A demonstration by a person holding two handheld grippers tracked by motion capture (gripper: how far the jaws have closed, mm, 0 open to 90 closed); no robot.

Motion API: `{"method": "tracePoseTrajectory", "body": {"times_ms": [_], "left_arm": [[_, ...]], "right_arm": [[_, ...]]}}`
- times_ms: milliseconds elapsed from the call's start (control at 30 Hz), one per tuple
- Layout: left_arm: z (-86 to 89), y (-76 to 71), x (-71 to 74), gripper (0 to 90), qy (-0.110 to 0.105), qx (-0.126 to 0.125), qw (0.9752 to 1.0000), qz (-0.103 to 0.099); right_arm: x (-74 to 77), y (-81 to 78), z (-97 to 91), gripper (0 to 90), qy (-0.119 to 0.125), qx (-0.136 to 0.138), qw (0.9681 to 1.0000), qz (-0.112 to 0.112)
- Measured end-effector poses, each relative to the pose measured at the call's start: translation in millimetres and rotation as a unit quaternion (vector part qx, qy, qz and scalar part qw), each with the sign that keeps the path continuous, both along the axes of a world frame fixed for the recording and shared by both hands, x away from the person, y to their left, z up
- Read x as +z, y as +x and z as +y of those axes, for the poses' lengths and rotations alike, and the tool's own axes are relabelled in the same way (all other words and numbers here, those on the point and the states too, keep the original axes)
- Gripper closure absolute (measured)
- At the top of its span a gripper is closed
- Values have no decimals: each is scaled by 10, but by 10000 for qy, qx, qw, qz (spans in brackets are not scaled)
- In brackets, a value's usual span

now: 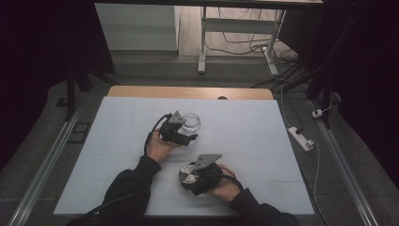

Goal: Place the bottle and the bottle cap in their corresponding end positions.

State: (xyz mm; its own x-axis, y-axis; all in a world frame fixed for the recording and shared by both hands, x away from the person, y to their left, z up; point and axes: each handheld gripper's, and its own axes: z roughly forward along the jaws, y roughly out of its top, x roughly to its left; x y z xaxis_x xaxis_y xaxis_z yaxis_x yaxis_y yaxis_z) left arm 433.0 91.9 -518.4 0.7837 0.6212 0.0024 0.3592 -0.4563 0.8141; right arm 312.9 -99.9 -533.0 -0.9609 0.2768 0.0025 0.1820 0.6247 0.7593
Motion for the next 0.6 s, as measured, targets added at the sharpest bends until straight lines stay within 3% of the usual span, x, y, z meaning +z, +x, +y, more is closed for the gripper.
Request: {"method": "tracePoseTrajectory", "body": {"times_ms": [167, 600], "left_arm": [[-8, 11, -19, 160, 20, -8, 10000, -3], [-32, 21, -67, 159, 146, -50, 9999, 20]], "right_arm": [[-45, 24, 20, 185, -141, -80, 9999, 20], [-65, 69, 25, 184, -222, -252, 9994, 110]]}}
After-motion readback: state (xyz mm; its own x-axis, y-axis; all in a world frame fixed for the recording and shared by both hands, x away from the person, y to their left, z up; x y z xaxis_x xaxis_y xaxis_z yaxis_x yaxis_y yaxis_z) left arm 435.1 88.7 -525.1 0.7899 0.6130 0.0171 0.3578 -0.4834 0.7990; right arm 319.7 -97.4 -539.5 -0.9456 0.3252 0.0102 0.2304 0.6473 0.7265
